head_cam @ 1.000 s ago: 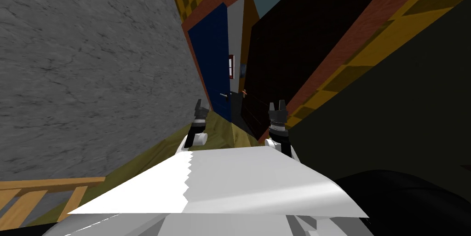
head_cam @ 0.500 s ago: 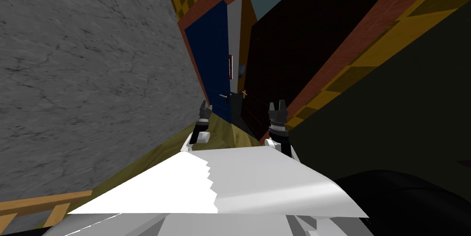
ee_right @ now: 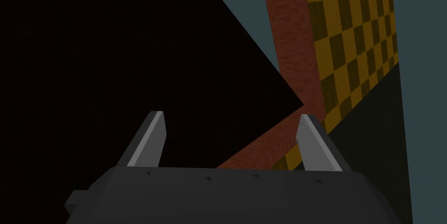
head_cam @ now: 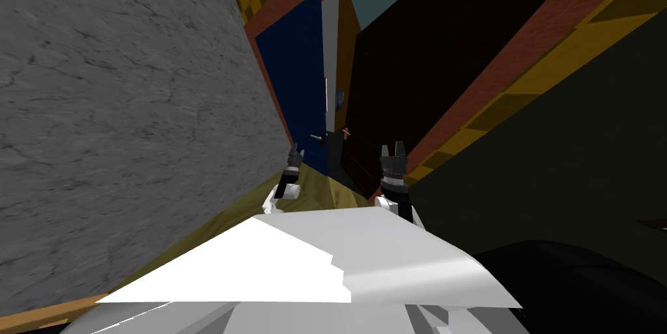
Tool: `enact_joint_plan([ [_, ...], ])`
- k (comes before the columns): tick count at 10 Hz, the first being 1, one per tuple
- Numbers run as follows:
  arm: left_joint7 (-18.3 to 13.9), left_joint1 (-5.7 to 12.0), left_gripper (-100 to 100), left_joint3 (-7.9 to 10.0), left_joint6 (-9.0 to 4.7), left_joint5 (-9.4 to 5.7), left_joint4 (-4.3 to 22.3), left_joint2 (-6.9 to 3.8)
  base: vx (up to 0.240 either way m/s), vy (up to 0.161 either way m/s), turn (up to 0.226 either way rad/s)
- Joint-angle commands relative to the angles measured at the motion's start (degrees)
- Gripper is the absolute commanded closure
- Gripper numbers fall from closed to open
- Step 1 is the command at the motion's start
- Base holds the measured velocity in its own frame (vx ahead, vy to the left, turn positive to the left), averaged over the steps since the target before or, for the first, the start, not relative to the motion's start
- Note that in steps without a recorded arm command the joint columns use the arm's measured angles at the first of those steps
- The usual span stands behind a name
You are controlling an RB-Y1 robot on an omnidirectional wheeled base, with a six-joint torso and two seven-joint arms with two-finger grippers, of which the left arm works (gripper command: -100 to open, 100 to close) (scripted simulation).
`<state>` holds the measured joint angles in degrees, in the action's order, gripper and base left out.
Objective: Push the door open
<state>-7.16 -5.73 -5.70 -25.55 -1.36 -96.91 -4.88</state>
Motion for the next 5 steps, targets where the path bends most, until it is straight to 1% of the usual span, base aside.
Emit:
enact_joint_plan([
  [1, 0.03, 1.89, -100, -0.23, -0.06, -0.09, 2.86, -0.1, 0.073, 0.108, -0.087],
  [5, 0.14, 6.23, -100, -0.92, -0.07, -0.27, 10.8, -0.25, 0.082, 0.124, -0.101],
])
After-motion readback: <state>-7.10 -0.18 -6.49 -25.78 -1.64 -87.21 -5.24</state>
